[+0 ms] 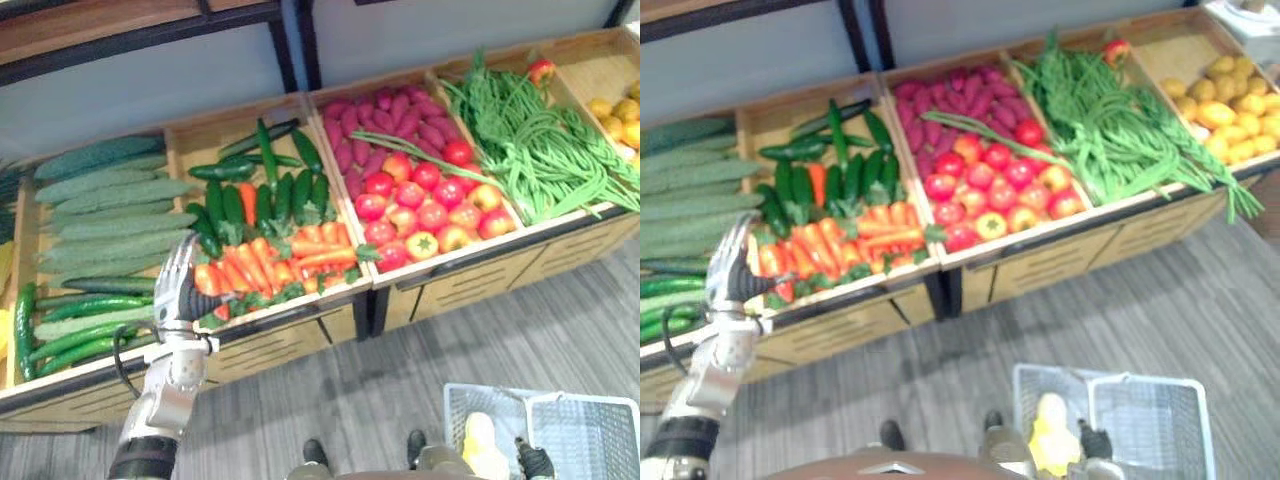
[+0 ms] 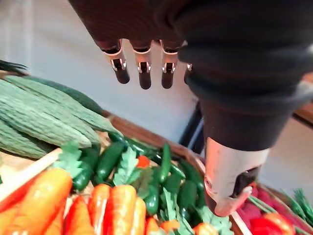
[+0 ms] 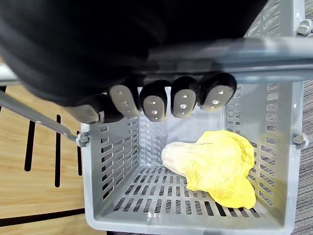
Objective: Pick vegetable in the basket
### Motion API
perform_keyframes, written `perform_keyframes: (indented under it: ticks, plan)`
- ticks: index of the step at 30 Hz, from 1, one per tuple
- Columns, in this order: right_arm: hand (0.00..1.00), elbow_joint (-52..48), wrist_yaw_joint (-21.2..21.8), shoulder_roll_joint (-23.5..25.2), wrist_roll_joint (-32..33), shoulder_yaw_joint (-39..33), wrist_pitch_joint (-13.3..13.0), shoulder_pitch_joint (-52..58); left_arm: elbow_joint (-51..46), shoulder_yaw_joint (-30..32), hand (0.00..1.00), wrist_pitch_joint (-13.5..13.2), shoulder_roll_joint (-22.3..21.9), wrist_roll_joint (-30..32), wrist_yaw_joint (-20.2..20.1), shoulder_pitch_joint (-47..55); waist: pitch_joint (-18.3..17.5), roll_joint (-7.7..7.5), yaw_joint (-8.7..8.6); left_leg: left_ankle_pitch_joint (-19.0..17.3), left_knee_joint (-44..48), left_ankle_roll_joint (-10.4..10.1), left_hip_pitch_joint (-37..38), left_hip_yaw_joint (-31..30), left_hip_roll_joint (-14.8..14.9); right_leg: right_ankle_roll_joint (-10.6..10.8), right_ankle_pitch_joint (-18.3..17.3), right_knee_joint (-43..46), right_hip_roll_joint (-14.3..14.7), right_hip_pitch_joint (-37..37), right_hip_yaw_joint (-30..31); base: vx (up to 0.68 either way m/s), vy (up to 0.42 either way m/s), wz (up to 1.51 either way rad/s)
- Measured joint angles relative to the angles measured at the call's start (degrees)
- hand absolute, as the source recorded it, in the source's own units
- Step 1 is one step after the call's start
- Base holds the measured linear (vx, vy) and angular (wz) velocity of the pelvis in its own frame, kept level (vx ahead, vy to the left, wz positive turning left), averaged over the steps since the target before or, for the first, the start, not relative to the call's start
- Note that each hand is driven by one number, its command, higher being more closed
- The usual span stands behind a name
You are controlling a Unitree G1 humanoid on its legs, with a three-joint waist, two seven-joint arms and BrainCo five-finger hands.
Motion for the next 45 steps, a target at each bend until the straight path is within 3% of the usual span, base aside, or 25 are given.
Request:
perform_keyframes:
  ticks: [6, 18, 25, 28, 37, 45]
  plan:
    - [1.00, -3.0, 0.6, -0.1, -1.5, 1.7, 0.0, -0.1, 1.9, -8.7, 0.00, -0.2, 4.7, 2.4, -3.8, -5.5, 0.5, 0.48, -1.20, 0.0, 0.0, 0.0, -1.0, 1.7, 0.5, 0.0, 1.0, -0.1, 0.3, -1.9, 1.3, 0.00, 0.003, -0.18]
    - [1.00, -8.3, 1.3, -0.3, -2.2, 2.6, 0.0, 1.2, 2.1, -22.3, 0.00, -2.7, 8.6, 4.0, -12.9, -14.7, 0.8, 1.21, 0.13, 0.4, 0.1, -0.2, -3.9, 4.6, 1.3, -0.1, 2.7, 0.3, 0.8, -6.3, 3.9, 0.01, -0.007, -0.10]
    - [1.00, -9.9, 1.9, -0.3, -2.2, 2.7, 0.2, 1.4, 2.5, -22.6, 0.00, -1.8, 8.6, 4.4, -12.9, -16.9, 1.0, 0.92, 0.33, 0.6, 0.0, -0.1, -5.0, 5.5, 1.5, -0.1, 2.7, 1.3, 1.0, -7.7, 4.4, 0.00, -0.007, -0.04]
    - [1.00, -9.9, 1.9, -0.3, -2.2, 2.7, 0.3, 1.4, 4.1, -22.3, 0.00, 0.2, 8.6, 4.5, -12.9, -17.8, 1.2, 0.70, 0.34, 0.6, 0.0, -0.1, -5.0, 5.5, 1.5, -0.1, 2.7, 1.3, 0.9, -7.7, 4.4, 0.02, 0.004, 0.00]
    - [1.00, -10.8, 2.0, -0.1, -2.2, 2.8, 0.7, 1.4, 4.7, -16.9, 0.00, 3.9, 8.3, 4.5, -11.9, -20.9, 2.1, -0.27, 0.72, 0.6, 0.0, -0.1, -5.5, 5.3, 1.5, -0.1, 2.7, 1.3, 0.8, -8.1, 4.2, 0.04, 0.001, 0.01]
    - [1.00, -12.1, 2.0, -0.1, -2.2, 2.7, 0.9, 0.9, 6.8, -15.1, 0.00, 5.1, 6.7, 4.5, -11.9, -24.9, 3.6, -0.43, 1.83, 0.7, 0.0, 0.1, -7.0, 5.2, 1.3, -0.1, 2.7, 2.0, 0.5, -9.8, 3.9, 0.03, 0.000, 0.02]
